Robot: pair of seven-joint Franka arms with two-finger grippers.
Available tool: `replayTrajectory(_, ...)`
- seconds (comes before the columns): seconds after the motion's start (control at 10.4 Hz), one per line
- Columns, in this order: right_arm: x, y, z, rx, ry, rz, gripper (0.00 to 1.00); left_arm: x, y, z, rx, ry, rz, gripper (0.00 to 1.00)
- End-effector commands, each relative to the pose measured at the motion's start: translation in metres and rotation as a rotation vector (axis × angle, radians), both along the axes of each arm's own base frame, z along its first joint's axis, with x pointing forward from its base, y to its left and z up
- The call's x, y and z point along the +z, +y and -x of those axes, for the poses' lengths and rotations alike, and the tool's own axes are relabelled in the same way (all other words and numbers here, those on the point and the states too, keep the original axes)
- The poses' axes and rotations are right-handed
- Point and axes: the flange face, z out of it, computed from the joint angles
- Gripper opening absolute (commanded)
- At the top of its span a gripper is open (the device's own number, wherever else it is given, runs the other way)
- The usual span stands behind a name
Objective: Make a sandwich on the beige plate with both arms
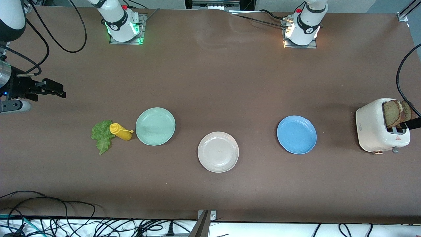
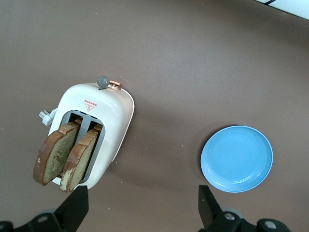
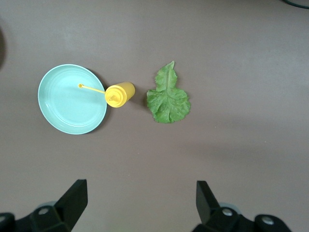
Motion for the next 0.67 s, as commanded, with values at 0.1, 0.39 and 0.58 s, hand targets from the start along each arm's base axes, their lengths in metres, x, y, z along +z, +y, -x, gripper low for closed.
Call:
replayTrajectory(0.1,0.0076,-0.004,0.0044,0.008,-0.016,0.007,1.0,0.005,-0.004,0.007,-0.002,-0.007,0.014,1.0)
replayTrajectory(0.39,0.0076,-0.0076,0.0044,0.002,-0.016,0.007,1.0,0.005,-0.004,0.007,-0.002,-0.007,0.014,1.0)
replayTrajectory(0.58,0.0099,-0.0003,0.0068,0.003,-0.012,0.003,1.0,0.005,-0.004,0.007,-0.002,-0.007,0.014,1.0)
